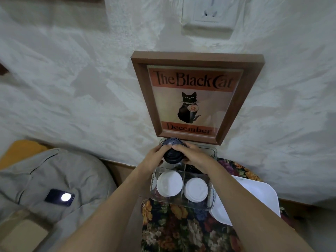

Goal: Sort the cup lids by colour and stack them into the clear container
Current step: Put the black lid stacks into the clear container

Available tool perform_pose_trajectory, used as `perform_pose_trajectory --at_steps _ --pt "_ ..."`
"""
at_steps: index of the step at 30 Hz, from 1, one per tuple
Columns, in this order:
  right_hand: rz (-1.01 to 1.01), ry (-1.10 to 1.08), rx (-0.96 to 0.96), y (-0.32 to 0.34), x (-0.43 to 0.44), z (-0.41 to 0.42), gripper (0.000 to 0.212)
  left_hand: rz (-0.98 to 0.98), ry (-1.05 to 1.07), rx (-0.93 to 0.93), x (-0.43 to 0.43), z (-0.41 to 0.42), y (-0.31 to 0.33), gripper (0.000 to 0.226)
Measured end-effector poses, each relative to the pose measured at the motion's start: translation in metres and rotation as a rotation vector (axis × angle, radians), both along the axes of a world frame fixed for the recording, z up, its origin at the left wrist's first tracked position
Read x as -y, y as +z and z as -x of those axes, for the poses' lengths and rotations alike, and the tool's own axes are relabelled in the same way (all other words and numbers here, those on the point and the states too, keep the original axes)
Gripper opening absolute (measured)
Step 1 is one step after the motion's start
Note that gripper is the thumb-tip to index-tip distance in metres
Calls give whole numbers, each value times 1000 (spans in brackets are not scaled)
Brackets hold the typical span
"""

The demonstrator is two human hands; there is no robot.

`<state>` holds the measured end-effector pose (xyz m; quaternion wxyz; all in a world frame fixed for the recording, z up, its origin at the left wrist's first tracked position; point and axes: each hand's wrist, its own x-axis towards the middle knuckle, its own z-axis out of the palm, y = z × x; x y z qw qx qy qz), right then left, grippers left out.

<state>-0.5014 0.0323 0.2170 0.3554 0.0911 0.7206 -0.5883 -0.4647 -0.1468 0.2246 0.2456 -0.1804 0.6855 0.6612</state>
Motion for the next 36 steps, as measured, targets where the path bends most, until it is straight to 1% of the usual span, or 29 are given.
perform_pose_trajectory --at_steps 2,6,7,9,10,11,12,14,15,16,17,19,21,22,24,28,33,36 --pt "-10 19 7 1 3 3 62 -22 39 10 0 2 -2 56" --pt "-48 58 -10 7 7 6 68 -20 64 5 1 4 -4 37" --pt "-48 70 -13 8 6 6 64 -20 65 5 1 4 -5 39" --pt "-24 80 -17 10 4 7 44 -23 55 6 1 3 -6 44" --pt "-15 72 -17 9 2 7 39 -20 48 3 -1 3 -7 41" --pt "-23 66 -20 8 1 8 41 -10 43 -5 -2 3 -7 37" --pt "-48 68 -28 6 0 8 48 4 45 -14 -3 2 -7 33" --pt "-108 84 -53 1 0 8 70 31 52 -36 -5 3 -7 27" --pt "-163 95 -73 -1 1 8 77 50 50 -51 -6 4 -7 24" --pt "-223 114 -102 -3 1 9 79 69 45 -66 -6 5 -9 21" --pt "-269 130 -127 -4 2 10 75 97 39 -74 -6 6 -9 20" --pt "-286 135 -150 -2 3 10 63 158 23 -81 -5 7 -11 24" --pt "-300 121 -150 -4 4 11 58 221 -25 -93 -6 7 -14 17" --pt "-321 120 -157 -6 4 11 58 255 -56 -101 -6 7 -16 17" --pt "-372 148 -176 -10 5 12 57 310 -102 -117 -7 8 -24 27" --pt "-426 231 -215 -6 9 11 40 384 -133 -131 -9 9 -34 30" --pt "-508 254 -242 -7 13 13 50 483 -177 -100 -13 11 -34 32" --pt "-533 269 -241 -11 12 14 49 554 -226 -76 -14 12 -37 36"
